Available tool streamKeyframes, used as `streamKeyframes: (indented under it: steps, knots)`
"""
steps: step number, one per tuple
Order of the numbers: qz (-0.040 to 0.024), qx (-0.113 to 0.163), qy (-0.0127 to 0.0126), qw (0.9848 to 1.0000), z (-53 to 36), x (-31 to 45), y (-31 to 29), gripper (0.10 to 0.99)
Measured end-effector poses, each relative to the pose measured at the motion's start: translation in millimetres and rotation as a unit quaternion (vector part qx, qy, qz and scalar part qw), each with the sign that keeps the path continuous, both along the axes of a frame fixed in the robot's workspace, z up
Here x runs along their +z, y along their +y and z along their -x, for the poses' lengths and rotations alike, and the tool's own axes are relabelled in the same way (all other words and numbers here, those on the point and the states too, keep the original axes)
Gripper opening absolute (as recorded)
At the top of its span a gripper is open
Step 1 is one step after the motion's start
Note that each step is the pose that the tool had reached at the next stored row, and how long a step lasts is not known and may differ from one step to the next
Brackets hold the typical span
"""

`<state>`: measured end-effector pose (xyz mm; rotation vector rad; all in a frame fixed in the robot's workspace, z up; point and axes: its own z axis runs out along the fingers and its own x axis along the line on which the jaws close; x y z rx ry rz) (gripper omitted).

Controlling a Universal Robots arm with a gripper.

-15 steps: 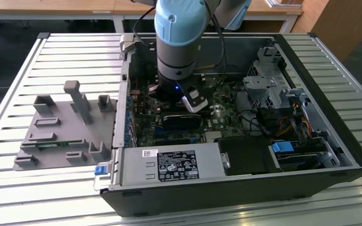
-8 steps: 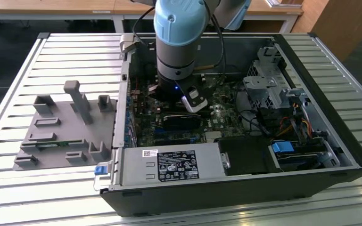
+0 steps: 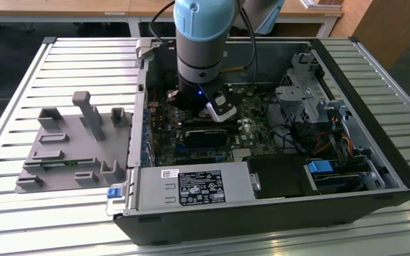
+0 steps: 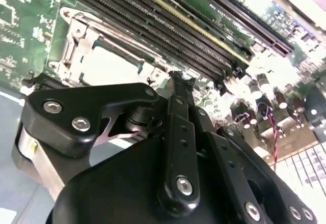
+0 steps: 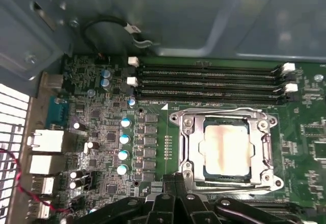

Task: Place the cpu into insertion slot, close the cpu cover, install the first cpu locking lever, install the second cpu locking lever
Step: 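Install the second cpu locking lever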

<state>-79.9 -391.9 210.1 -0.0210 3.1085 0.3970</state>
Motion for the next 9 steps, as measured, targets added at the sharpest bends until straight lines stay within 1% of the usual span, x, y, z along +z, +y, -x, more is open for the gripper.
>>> streamKeyframes:
  steps: [3, 4, 7, 9]
  knots:
    - [0.0001, 0.000, 0.0000, 1.0000, 0.0, 7.7, 0.0, 0.106]
    - [0.0000, 0.000, 0.0000, 1.0000, 0.0, 14.6, 0.0, 0.106]
    - [0.0000, 0.000, 0.0000, 1.0000, 0.0, 19.3, 0.1, 0.106]
    - [-0.0001, 0.000, -0.0001, 1.0000, 0.0, 20.0, 0.1, 0.106]
